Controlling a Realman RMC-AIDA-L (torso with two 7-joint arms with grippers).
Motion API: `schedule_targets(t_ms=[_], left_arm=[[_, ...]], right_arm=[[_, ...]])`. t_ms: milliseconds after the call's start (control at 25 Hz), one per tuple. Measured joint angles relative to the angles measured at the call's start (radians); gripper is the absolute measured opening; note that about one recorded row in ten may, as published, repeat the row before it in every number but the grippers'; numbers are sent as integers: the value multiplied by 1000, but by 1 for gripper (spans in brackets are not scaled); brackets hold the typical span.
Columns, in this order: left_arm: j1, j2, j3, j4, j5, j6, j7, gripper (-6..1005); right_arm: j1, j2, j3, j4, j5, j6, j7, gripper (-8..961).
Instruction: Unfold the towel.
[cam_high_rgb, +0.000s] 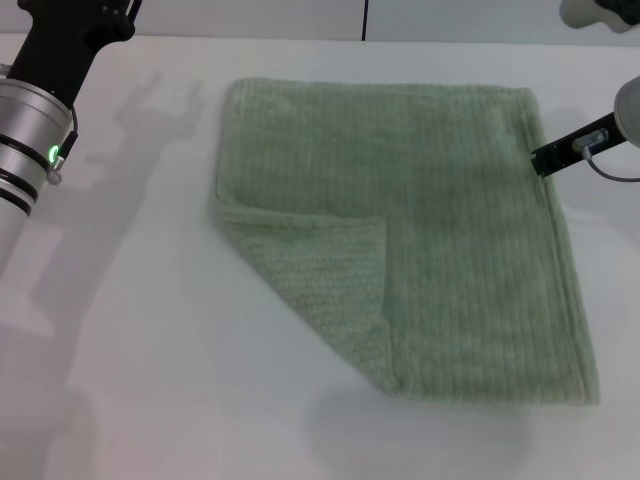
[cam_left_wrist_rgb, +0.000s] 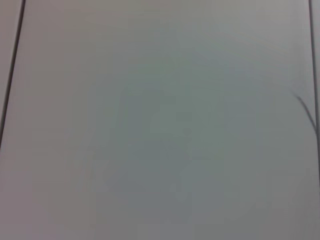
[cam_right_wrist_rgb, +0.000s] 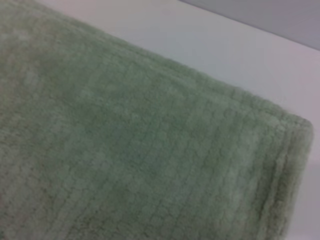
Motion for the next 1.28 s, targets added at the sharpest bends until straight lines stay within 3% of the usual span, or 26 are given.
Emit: schedule_targets(t_ms=[760, 920, 1280], left_arm=[[-5, 0, 6, 4, 1, 6, -11, 499], [-5, 0, 6, 4, 1, 7, -11, 496], [-4, 0, 6, 4, 1, 7, -11, 491]], right_arm=[[118, -38, 143, 249, 23, 13, -149, 1], [164, -57, 199, 349, 23, 26, -203, 1], [193, -67, 227, 400, 23, 41, -233, 1]])
